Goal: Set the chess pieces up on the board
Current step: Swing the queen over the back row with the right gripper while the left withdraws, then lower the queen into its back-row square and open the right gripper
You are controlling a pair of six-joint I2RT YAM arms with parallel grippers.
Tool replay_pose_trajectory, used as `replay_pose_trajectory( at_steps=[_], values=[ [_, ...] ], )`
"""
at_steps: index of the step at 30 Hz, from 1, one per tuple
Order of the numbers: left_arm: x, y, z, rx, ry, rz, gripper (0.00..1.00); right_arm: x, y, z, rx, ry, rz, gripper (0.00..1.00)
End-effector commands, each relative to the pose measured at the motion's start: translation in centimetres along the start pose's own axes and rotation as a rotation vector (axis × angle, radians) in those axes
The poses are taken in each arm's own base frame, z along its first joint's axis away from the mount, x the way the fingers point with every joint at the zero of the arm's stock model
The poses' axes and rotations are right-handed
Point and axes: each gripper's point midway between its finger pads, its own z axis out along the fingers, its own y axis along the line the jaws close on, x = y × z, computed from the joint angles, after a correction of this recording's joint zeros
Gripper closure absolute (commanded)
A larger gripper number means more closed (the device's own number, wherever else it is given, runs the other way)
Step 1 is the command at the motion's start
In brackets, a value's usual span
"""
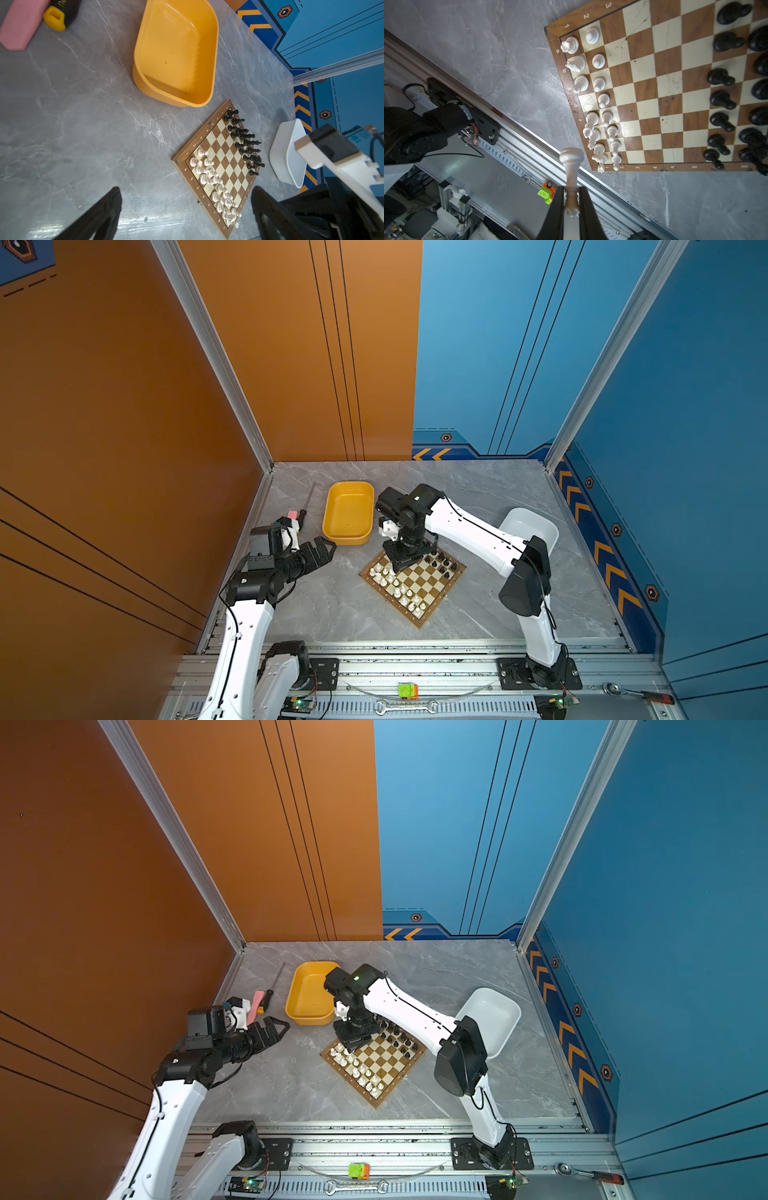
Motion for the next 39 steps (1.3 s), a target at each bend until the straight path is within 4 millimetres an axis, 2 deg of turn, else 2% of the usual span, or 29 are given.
replay_pose_trajectory(
  at_steps=[1, 12, 23, 39],
  values=[
    [-0.5, 0.2, -1.1, -0.036, -0.022, 0.032, 0.02, 0.8, -0.9, 1.2, 0.106, 0.063, -0.043, 0.87],
    [-0.6, -0.1, -1.2, -0.027, -0.022, 0.035, 0.02, 0.4, -1.4, 3.1, 0.183, 0.094, -0.075, 0.87],
    [-0.6, -0.1, -1.2, -0.03, -0.025, 0.053, 0.02, -0.4, -1.1, 5.0, 0.21, 0.131, -0.104, 0.87],
    [-0.8, 0.0, -1.1, -0.039, -0.023, 0.066, 0.02, -0.2, -1.6, 7.0, 0.226, 0.19, -0.118, 0.88]
  ],
)
